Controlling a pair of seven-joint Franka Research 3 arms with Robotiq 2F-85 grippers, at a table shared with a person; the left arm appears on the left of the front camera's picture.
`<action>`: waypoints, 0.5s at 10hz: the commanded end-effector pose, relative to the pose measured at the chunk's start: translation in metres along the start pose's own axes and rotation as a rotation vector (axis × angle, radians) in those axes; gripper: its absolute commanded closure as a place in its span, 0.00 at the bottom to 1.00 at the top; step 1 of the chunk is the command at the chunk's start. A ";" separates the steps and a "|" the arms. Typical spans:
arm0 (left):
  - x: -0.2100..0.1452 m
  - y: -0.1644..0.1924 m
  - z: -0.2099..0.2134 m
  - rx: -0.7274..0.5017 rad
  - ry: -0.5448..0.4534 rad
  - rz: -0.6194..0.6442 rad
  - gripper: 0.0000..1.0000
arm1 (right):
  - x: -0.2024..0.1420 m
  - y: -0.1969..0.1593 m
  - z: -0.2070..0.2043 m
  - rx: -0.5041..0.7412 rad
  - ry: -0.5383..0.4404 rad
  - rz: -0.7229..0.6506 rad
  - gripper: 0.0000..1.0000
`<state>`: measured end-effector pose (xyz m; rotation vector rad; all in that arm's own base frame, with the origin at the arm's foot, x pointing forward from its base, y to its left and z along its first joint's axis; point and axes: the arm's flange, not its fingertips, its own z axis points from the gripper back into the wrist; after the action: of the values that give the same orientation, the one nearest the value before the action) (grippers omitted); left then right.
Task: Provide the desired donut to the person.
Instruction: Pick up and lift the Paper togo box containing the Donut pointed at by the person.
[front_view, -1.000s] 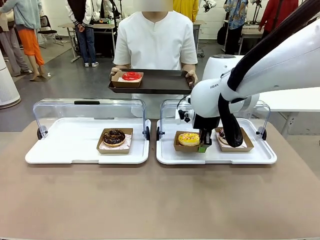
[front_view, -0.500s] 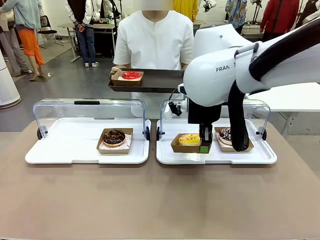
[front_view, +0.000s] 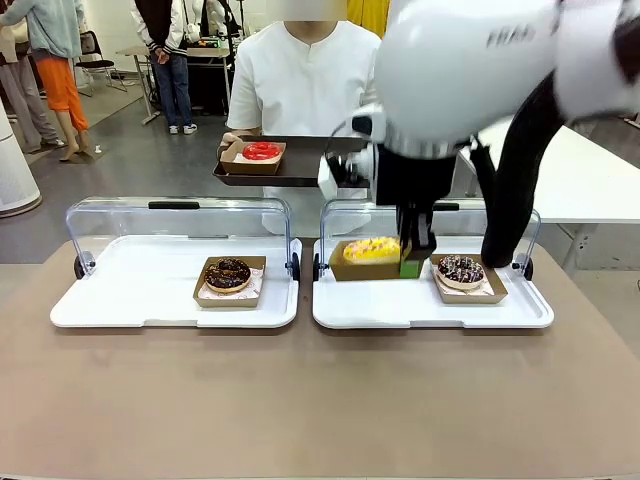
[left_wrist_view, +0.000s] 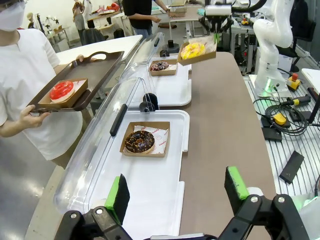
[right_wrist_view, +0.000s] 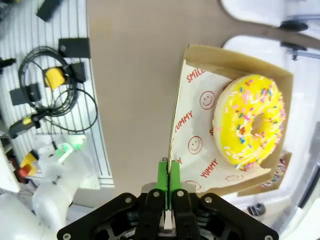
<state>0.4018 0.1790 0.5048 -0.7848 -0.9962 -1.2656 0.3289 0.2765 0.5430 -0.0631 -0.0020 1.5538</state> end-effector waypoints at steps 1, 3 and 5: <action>0.001 -0.001 0.001 0.006 -0.008 -0.006 0.00 | -0.002 -0.005 0.037 0.022 -0.019 -0.008 1.00; 0.001 -0.001 0.001 0.006 -0.008 -0.006 0.00 | -0.002 -0.008 0.064 0.035 -0.042 0.011 1.00; 0.001 -0.001 0.001 0.006 -0.008 -0.006 0.00 | -0.010 -0.020 0.065 0.048 -0.098 0.058 1.00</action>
<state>0.4017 0.1791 0.5048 -0.7846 -0.9962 -1.2655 0.3359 0.2717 0.6147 -0.0055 -0.0308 1.5662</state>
